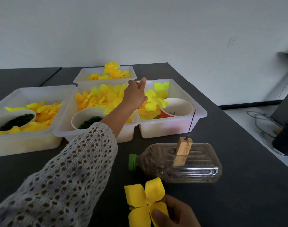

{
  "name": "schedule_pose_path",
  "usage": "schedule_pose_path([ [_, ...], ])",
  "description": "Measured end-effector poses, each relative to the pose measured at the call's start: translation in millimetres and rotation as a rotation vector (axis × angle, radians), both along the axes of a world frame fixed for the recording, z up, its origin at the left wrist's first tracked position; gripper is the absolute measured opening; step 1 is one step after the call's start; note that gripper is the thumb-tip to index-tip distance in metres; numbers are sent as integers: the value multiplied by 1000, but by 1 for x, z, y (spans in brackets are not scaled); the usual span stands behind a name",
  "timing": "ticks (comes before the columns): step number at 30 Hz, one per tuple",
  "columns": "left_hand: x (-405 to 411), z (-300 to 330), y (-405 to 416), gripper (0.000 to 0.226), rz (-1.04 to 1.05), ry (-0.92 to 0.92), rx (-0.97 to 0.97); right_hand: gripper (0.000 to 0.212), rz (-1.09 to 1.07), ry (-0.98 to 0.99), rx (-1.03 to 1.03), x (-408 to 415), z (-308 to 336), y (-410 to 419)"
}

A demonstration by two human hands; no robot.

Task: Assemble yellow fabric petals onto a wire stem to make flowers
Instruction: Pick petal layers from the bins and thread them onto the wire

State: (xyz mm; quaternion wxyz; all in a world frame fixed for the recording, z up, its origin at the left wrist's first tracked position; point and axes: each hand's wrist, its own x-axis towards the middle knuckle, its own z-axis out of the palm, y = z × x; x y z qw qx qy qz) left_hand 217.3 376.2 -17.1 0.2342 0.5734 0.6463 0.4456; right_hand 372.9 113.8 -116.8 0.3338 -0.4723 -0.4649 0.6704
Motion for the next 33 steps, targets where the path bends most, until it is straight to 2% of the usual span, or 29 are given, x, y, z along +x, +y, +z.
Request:
schedule_pose_path([
  [4, 1, 2, 1, 30, -7, -98, -9, 28, 1, 0, -7, 1, 0, 0],
  [8, 1, 13, -17, 29, -69, -68, 26, 38, -30, 129, -53, 4, -2, -4],
  [11, -1, 20, -55, 16, -244, 28, 90, 34, -73, 272, -167, 8, -1, -5],
  [13, -4, 22, -95, 13, -452, 89, 127, 39, -20, 251, -159, 11, -2, -4],
  [15, -10, 22, -138, 14, -667, 226, 147, 42, 0, 182, -121, 10, -2, -4],
  [18, -24, 14, -190, 17, -926, 518, 84, 36, 15, 110, -107, 5, -2, -5],
  [20, -38, 0, -209, 27, -1038, 746, -67, 23, 32, 116, -115, 0, 1, -6],
  [22, -50, -14, -219, 40, -1061, 848, -246, 19, 51, 162, -144, -7, 7, -8],
  [26, -60, -26, -232, 49, -984, 589, -347, 31, 7, 200, -122, -22, 17, -12],
  [29, -61, -34, -240, 39, -849, 386, -268, 39, -74, 134, -27, -28, 21, -13],
  [33, -56, -41, -245, 25, -683, 273, -148, 38, -199, -22, 118, -33, 25, -14],
])
